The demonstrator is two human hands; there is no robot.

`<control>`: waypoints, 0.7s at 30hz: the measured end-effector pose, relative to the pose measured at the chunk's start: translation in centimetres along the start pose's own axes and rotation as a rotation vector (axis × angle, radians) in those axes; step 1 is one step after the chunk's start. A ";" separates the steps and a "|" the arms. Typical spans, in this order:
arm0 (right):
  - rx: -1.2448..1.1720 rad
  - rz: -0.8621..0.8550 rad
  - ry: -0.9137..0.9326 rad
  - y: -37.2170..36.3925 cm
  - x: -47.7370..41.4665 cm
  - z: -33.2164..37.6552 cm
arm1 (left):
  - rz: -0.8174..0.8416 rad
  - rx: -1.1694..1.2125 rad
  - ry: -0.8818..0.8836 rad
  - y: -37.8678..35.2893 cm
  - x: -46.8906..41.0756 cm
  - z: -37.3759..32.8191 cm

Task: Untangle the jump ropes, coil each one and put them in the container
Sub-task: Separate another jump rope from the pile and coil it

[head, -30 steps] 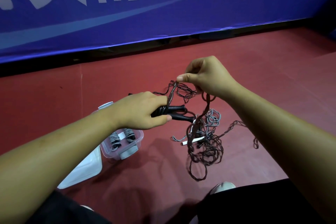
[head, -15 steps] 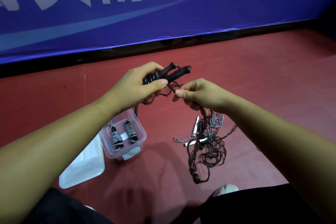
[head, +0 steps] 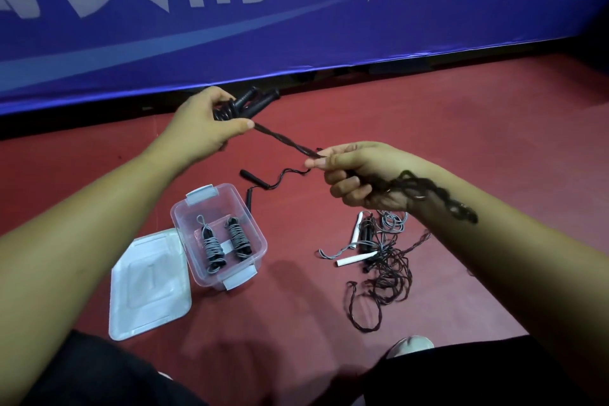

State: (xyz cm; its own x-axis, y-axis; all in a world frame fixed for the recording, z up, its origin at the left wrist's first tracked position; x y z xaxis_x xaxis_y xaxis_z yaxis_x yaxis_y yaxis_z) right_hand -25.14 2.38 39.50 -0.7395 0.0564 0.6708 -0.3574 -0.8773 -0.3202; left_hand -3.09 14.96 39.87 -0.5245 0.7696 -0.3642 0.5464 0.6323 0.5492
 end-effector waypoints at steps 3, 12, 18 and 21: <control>0.068 -0.007 0.000 -0.6 0.0 -0.2 | -0.055 -0.110 -0.024 0.9 -0.8 1.3; 0.365 -0.240 0.159 -0.6 -0.3 -0.9 | 0.038 -0.373 -0.012 1.3 -0.7 3.6; 0.205 -0.127 0.167 -0.7 -0.1 -0.5 | 0.246 -0.560 -0.052 -0.4 0.2 4.4; 0.285 -0.058 0.182 -1.2 0.5 0.0 | 0.360 -0.615 -0.061 -1.5 0.8 4.2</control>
State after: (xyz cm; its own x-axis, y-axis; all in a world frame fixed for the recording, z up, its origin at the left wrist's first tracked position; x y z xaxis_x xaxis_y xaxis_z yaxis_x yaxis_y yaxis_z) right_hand -25.06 3.50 40.19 -0.8213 0.1720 0.5440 -0.2472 -0.9666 -0.0676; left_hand -1.56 15.00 35.56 -0.3332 0.9362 -0.1117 0.2023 0.1867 0.9614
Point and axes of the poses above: each hand's wrist, its own x-axis away from the middle knuckle, its own y-axis out of the back of the hand, z = x × y, the point moved 3 cm from there along -x, towards the middle knuckle, and after that the axes turned 15 degrees about -y, right-handed, at the moved point
